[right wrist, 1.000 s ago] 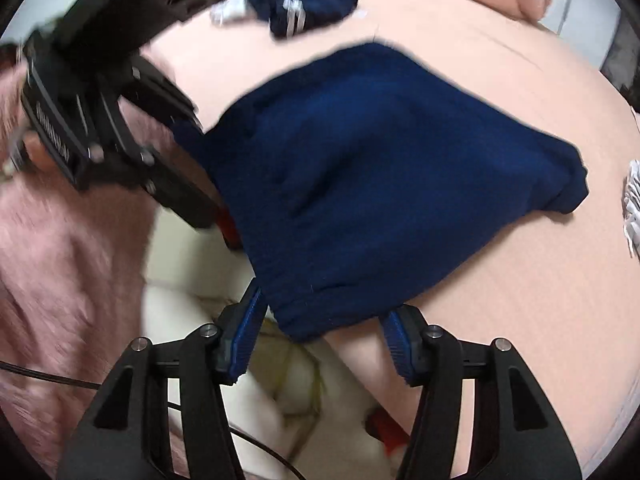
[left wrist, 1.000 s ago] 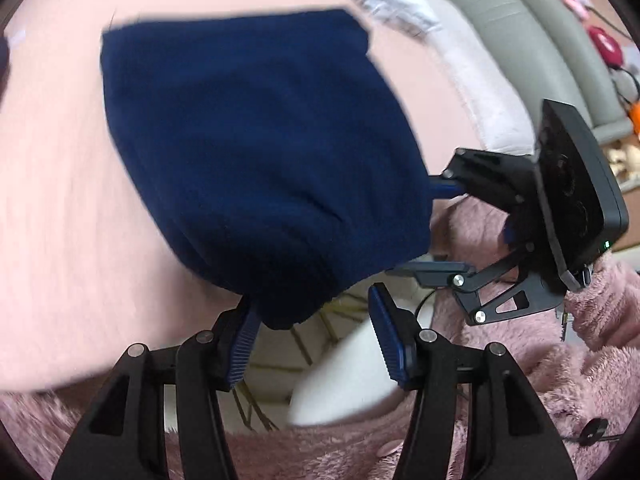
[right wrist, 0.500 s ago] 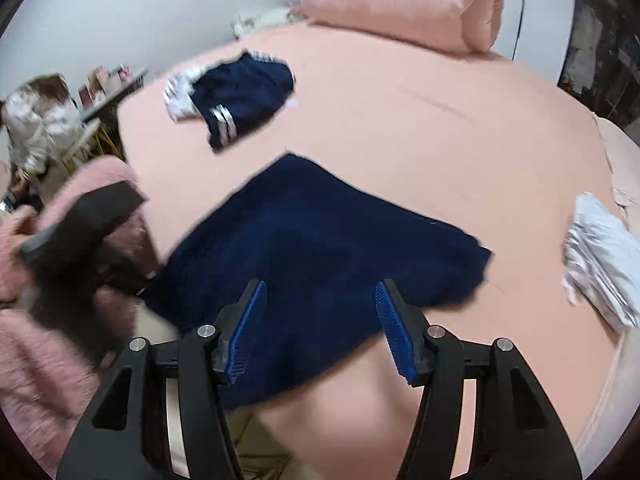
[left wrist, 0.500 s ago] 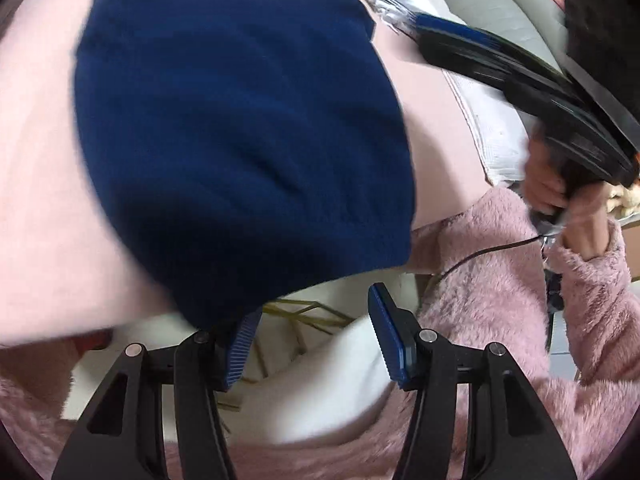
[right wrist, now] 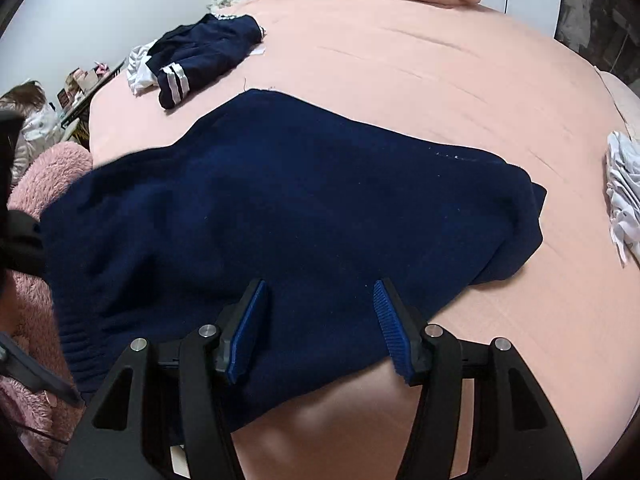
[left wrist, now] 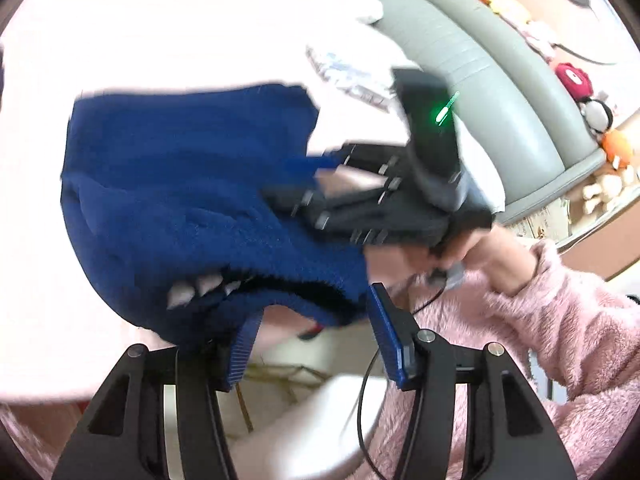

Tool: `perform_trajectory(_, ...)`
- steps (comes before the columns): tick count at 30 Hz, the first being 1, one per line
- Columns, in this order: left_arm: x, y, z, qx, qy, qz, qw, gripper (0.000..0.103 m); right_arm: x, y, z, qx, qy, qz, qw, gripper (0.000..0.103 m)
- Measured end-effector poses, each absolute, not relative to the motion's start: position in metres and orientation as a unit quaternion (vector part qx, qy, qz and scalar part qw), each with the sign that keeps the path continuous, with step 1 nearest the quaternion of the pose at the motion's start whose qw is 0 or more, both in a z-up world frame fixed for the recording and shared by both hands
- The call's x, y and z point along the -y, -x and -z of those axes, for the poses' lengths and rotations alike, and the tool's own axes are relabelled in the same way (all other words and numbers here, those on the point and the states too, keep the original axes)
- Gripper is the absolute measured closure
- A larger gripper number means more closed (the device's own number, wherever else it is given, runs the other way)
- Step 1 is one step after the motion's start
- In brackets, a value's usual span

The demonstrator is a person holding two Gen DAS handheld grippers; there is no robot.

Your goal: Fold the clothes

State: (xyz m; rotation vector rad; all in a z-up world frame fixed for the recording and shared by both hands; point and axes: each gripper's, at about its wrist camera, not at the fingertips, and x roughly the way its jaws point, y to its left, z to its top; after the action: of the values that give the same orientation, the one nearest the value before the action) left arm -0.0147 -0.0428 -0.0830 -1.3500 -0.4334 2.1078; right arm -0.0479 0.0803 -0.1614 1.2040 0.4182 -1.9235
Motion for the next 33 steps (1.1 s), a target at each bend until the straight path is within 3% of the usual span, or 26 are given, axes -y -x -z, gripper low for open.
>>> perform_trajectory(7,-0.006,0.058,0.080,0.185,0.485,-0.806,0.286,0.049,-0.125,0.061,0.122,-0.036,-0.476,0.802,0.359,0.047)
perform_trajectory(14,0.020,0.104,0.111,0.269,0.494,-0.792,0.236,0.049,-0.122,0.020,0.100,-0.131,-0.436,0.810,0.370,0.037)
perform_trajectory(17,0.040,0.090,0.094,0.288,0.437,-0.818,0.237,0.049,-0.106,0.015,0.104,-0.143,-0.430,0.808,0.377,0.037)
perform_trajectory(20,0.065,0.082,0.085,0.273,0.409,-0.847,0.202,0.047,-0.089,0.025,0.110,-0.132,-0.432,0.810,0.373,0.037)
perform_trajectory(24,0.072,0.088,0.107,0.212,0.449,-0.845,0.199,0.047,-0.083,0.053,0.122,-0.078,-0.458,0.807,0.365,0.040)
perform_trajectory(26,0.064,0.088,0.117,0.175,0.462,-0.844,0.209,0.047,-0.084,0.071,0.129,-0.042,-0.475,0.806,0.352,0.055)
perform_trajectory(29,0.059,0.087,0.122,0.141,0.465,-0.846,0.221,0.047,-0.092,0.080,0.126,0.020,-0.479,0.797,0.367,0.061)
perform_trajectory(33,0.054,0.091,0.128,0.105,0.488,-0.838,0.220,0.047,-0.075,0.062,0.122,-0.051,-0.480,0.756,0.443,0.061)
